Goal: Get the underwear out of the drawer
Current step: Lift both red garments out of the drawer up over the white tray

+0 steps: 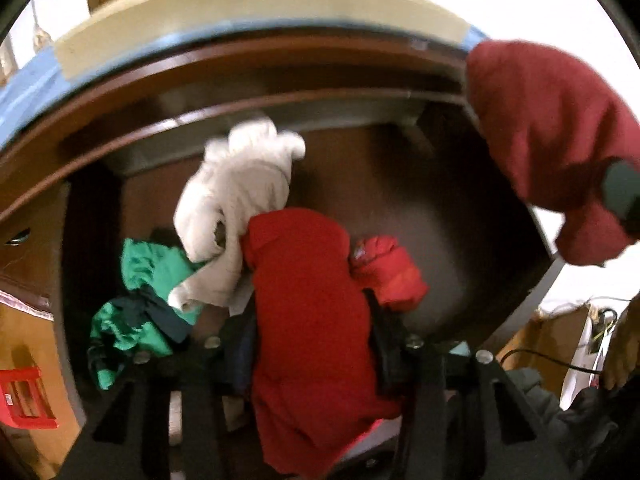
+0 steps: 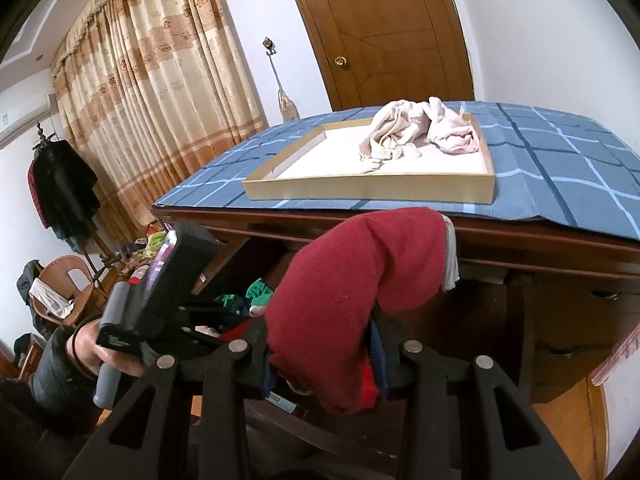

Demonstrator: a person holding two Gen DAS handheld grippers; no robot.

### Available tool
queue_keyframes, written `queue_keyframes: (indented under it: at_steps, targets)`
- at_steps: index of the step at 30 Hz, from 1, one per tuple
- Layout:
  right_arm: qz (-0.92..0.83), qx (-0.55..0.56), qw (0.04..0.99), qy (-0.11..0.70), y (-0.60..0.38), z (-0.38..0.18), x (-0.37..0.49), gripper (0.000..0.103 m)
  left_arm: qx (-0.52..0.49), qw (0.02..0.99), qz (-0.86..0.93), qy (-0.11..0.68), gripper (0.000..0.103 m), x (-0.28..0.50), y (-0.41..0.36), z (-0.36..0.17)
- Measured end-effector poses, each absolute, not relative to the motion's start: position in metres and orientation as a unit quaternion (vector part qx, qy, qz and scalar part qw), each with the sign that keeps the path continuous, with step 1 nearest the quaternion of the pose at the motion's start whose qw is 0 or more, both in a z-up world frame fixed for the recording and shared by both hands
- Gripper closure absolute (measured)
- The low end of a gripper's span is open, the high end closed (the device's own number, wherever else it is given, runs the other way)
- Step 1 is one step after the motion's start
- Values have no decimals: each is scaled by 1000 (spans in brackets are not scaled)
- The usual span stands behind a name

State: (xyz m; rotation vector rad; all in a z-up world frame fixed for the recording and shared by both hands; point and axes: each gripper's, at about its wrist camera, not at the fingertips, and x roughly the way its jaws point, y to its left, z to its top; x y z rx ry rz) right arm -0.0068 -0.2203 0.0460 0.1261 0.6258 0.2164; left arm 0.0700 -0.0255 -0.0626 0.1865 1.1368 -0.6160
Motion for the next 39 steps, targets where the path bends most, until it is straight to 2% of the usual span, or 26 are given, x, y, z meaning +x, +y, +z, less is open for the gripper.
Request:
queue_keyframes:
  at_steps: [8,14,19,39]
  targets:
    - [110,27,954,278,-210,64,-10,63,18,845,-304,439,57,51,5,6]
    - [110,6,962,250,-208,86,-2,63,8,866,-318,386,57,41,14,49]
    - [113,-24,966,232,-203,104,15,63,7,889,-308,340,57,65,16,70]
    - [143,-66,959,234,-195,127,163,63,-16,932,-240,270,57,182,6,76]
